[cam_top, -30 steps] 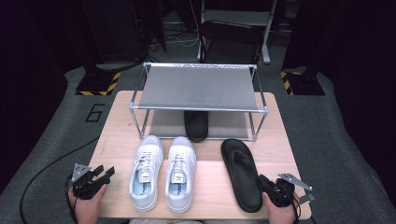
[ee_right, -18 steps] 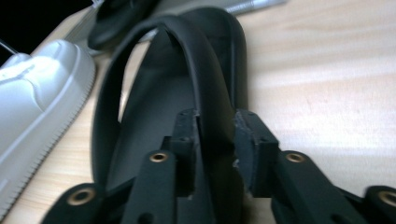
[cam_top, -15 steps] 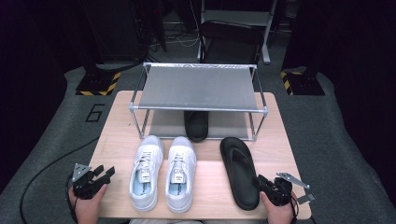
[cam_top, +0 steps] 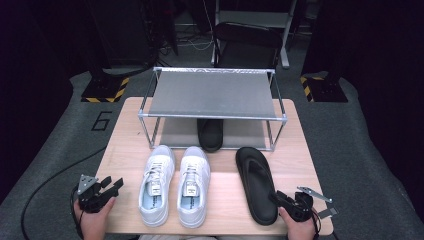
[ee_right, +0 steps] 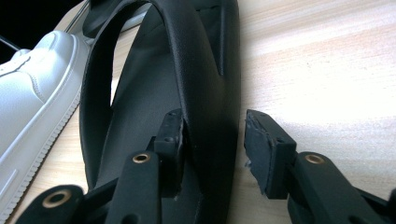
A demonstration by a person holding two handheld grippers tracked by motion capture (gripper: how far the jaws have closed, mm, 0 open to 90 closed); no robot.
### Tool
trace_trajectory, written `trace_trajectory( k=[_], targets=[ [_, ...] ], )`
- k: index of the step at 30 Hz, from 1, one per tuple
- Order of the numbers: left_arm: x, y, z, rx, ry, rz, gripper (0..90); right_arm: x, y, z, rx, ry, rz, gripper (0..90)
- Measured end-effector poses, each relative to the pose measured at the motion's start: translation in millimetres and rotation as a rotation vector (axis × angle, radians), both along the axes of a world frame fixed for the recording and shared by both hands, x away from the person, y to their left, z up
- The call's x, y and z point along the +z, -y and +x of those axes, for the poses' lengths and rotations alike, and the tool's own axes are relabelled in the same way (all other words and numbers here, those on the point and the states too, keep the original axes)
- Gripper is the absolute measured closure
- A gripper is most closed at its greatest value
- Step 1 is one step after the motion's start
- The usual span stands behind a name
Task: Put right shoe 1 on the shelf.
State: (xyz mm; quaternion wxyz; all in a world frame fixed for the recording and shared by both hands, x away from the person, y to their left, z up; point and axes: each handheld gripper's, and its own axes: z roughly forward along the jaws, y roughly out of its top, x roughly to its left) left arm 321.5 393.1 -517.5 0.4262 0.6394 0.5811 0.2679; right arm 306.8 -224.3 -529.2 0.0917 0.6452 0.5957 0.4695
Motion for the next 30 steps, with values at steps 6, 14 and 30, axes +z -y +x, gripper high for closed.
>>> trace_trajectory(
  k=[6, 14, 30],
  targets=[
    [0.0, 0.0, -0.3, 0.004, 0.008, -0.001, 47.5, -3.8, 4.2, -0.9, 0.016, -0.014, 0.049, 57.2],
    [0.1, 0.7, 0.1, 0.001, 0.005, 0.002, 47.5, -6.5, 2.0, 1.8, 0.029, -0.013, 0.089, 57.5],
    [0.4, -0.4, -0.4, 0.005, 0.009, -0.001, 47.5, -7.5, 5.4, 0.3, 0.023, -0.009, 0.103, 60.9]
  ],
)
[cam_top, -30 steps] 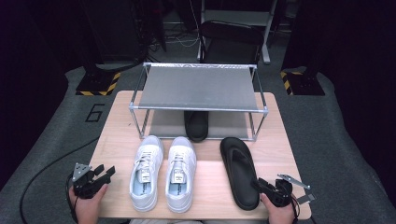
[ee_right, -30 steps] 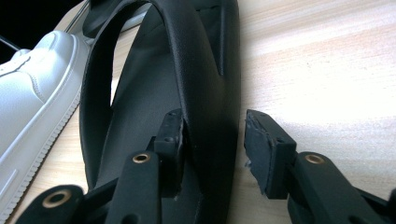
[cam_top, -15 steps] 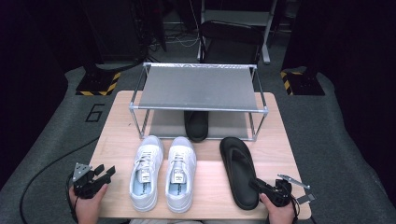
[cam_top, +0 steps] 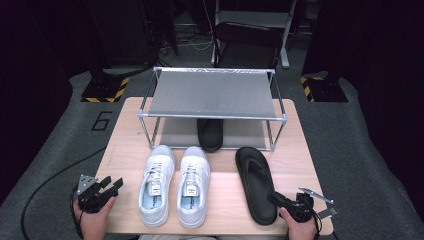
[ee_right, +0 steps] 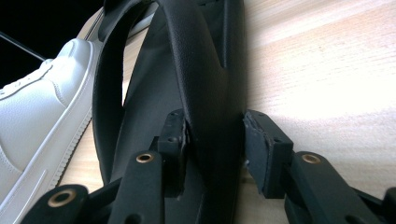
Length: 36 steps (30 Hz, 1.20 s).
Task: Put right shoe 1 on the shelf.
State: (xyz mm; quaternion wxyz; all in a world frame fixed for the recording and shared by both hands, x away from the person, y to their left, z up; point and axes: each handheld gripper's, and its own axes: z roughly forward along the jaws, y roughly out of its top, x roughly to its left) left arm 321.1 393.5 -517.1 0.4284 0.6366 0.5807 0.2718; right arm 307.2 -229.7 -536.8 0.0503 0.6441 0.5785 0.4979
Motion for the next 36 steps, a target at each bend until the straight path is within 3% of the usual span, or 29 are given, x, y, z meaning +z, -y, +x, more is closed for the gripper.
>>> trace_trajectory(
  k=[11, 16, 19, 24, 31, 36],
  targets=[
    [0.1, 0.4, 0.1, -0.002, -0.002, 0.001, 47.5, 1.6, 0.4, -1.4, -0.002, -0.011, -0.009, 62.3],
    [0.0, -0.1, 0.2, 0.001, 0.0, -0.001, 47.5, 1.9, -0.1, -1.2, -0.005, -0.022, 0.01, 63.1],
    [0.2, -0.1, 0.0, 0.001, -0.003, -0.002, 47.5, 2.1, -0.1, -1.5, -0.012, -0.016, -0.007, 63.4],
    [0.3, -0.4, 0.0, -0.002, -0.005, -0.002, 47.5, 3.4, -0.8, -2.9, -0.026, -0.031, 0.031, 64.2],
    [0.4, -0.4, -0.2, -0.002, -0.006, -0.001, 47.5, 4.7, 0.6, -4.0, -0.034, 0.006, 0.028, 64.9],
    [0.3, -0.3, 0.0, -0.002, -0.005, -0.002, 47.5, 6.0, 0.1, -5.2, -0.041, 0.008, 0.032, 65.1]
  ],
)
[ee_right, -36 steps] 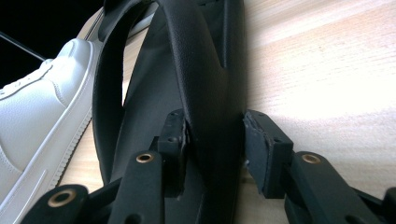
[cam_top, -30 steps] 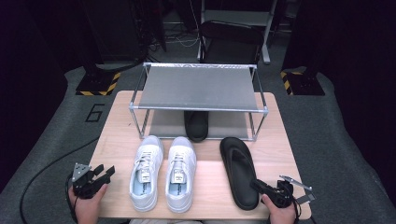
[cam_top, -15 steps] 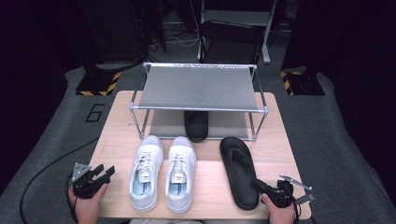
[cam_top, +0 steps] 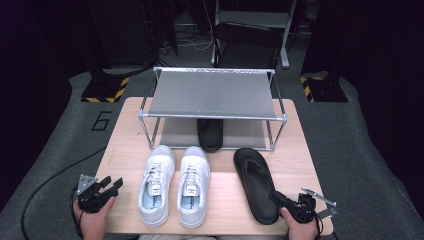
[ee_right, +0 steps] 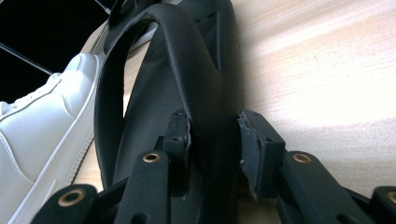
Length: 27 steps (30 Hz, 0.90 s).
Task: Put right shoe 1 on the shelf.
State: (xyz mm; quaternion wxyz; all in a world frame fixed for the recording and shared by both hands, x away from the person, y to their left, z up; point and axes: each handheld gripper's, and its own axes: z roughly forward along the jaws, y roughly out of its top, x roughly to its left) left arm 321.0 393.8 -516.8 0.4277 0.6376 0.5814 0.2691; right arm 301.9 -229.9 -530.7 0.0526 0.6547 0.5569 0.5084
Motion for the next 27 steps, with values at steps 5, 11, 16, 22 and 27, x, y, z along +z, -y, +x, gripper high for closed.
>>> trace_trajectory(
  k=[5, 11, 16, 22, 27],
  targets=[
    [-0.3, 0.2, 0.3, 0.001, 0.004, 0.002, 47.5, 2.3, -1.4, -1.8, -0.015, 0.025, 0.01, 65.1],
    [-0.4, 0.3, 0.2, 0.001, 0.004, 0.002, 47.5, 5.4, -3.0, -4.0, -0.028, 0.042, 0.004, 65.1],
    [-0.3, 1.0, 0.2, 0.0, 0.001, 0.002, 47.5, 8.6, -5.0, -3.7, -0.04, 0.07, -0.001, 65.1],
    [-0.6, 1.0, 0.4, 0.002, 0.0, -0.001, 47.5, 10.7, -5.9, -3.4, -0.065, 0.066, 0.009, 65.2],
    [-0.7, 1.0, 0.4, 0.001, 0.0, -0.002, 47.5, 13.9, -6.7, -0.5, -0.079, 0.069, 0.001, 65.2]
  ],
)
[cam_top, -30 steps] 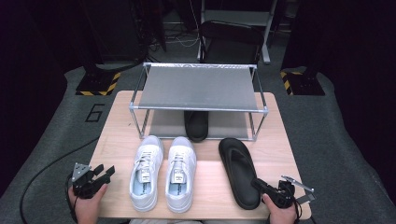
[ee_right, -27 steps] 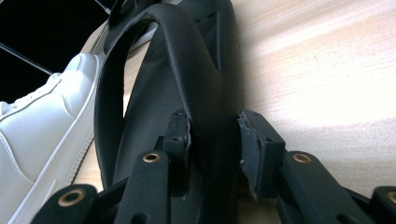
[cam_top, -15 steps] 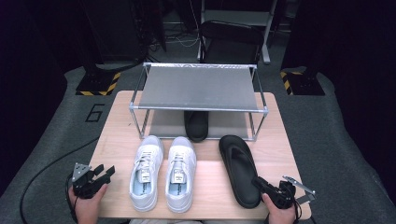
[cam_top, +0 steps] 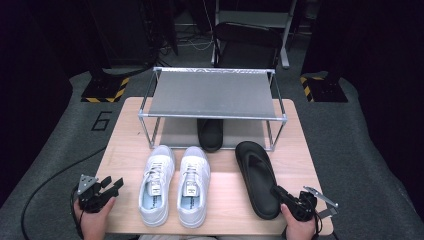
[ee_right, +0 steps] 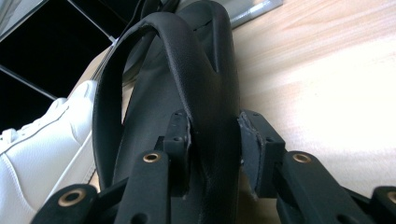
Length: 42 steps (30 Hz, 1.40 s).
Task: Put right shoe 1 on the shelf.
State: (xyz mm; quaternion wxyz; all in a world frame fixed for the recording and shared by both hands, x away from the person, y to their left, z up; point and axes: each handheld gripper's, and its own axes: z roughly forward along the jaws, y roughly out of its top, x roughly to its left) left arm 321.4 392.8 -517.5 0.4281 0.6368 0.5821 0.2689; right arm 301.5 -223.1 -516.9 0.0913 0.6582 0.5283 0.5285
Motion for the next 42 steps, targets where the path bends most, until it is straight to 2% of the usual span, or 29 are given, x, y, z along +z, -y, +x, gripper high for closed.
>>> trace_trajectory(
  k=[5, 9, 12, 15, 16, 23, 27, 34, 42],
  targets=[
    [-0.2, -0.4, 0.1, -0.001, -0.001, -0.002, 47.5, 1.8, -2.6, 8.4, -0.008, 0.005, -0.011, 65.2],
    [-0.3, -0.5, 0.2, 0.001, 0.002, -0.002, 47.5, 3.2, -6.0, 16.3, -0.018, -0.01, 0.005, 65.2],
    [-1.1, -0.1, 0.6, 0.008, 0.014, -0.005, 47.5, 4.4, -9.4, 23.7, -0.02, -0.002, 0.0, 65.3],
    [-0.6, -0.9, 0.5, 0.002, 0.003, -0.004, 47.5, 5.4, -12.0, 30.5, -0.022, 0.004, -0.016, 65.3],
    [-0.7, -1.0, 0.6, 0.001, 0.001, -0.004, 47.4, 6.5, -13.6, 32.6, -0.027, 0.002, -0.005, 65.3],
    [-0.9, -0.9, 0.9, -0.001, 0.002, -0.002, 47.5, 9.8, -16.4, 46.9, -0.037, 0.021, -0.016, 65.3],
    [-0.8, -0.8, 0.9, -0.002, 0.003, -0.002, 47.5, 15.0, -19.7, 54.5, -0.057, 0.02, -0.002, 65.3],
    [-0.5, -1.4, 0.8, -0.005, -0.006, -0.002, 47.5, 24.4, -26.5, 70.8, -0.063, 0.043, -0.018, 65.3],
    [-0.8, -1.6, 1.2, -0.003, 0.003, -0.005, 47.5, 28.1, -35.0, 86.1, -0.08, 0.037, -0.012, 65.3]
  ],
)
